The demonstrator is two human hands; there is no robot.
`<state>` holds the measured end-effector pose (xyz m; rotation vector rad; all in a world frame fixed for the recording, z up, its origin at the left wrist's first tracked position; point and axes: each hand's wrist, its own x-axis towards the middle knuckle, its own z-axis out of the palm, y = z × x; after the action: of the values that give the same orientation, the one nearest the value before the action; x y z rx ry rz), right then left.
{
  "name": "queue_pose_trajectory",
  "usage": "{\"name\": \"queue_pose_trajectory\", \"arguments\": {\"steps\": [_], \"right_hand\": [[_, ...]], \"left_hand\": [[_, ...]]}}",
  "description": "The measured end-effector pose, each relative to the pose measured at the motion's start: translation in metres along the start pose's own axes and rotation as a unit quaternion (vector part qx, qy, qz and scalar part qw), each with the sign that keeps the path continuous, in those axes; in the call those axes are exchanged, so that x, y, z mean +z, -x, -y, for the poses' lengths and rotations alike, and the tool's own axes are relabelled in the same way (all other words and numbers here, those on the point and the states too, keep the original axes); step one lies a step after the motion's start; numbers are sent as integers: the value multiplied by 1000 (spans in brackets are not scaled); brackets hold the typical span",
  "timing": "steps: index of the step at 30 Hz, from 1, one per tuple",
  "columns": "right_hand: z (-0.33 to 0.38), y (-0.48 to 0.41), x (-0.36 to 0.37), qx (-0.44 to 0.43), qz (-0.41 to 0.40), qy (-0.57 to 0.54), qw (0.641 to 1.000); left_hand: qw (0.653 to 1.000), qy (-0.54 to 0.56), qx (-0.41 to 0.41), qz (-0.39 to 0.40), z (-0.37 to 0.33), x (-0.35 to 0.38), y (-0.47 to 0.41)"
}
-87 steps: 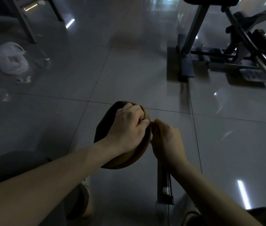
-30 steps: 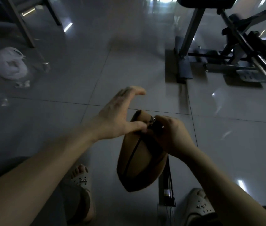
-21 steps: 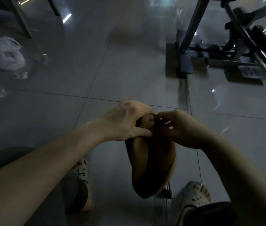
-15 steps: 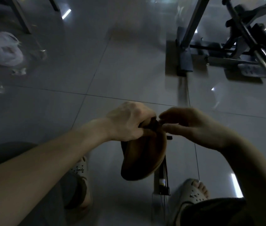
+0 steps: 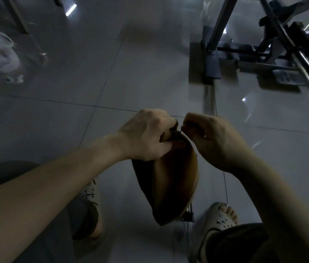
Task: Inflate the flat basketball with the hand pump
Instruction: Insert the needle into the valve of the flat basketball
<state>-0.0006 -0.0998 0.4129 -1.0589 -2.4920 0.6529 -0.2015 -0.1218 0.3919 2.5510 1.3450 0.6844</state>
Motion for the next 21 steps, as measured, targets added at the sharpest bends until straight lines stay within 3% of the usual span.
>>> {"name": "queue_pose_trajectory", "arguments": {"steps": [9,14,21], "right_hand": [[7,-4,14,59,-33,-25,997],[6,-7,28,102,-65,4,993],[6,-11,32,137,-42,-61,988]], "left_hand": [[994,77,-79,9,-3,0,0],[992,71,-108,14,-2,2,-2],[992,55,-108,38,5,4,-2]]}}
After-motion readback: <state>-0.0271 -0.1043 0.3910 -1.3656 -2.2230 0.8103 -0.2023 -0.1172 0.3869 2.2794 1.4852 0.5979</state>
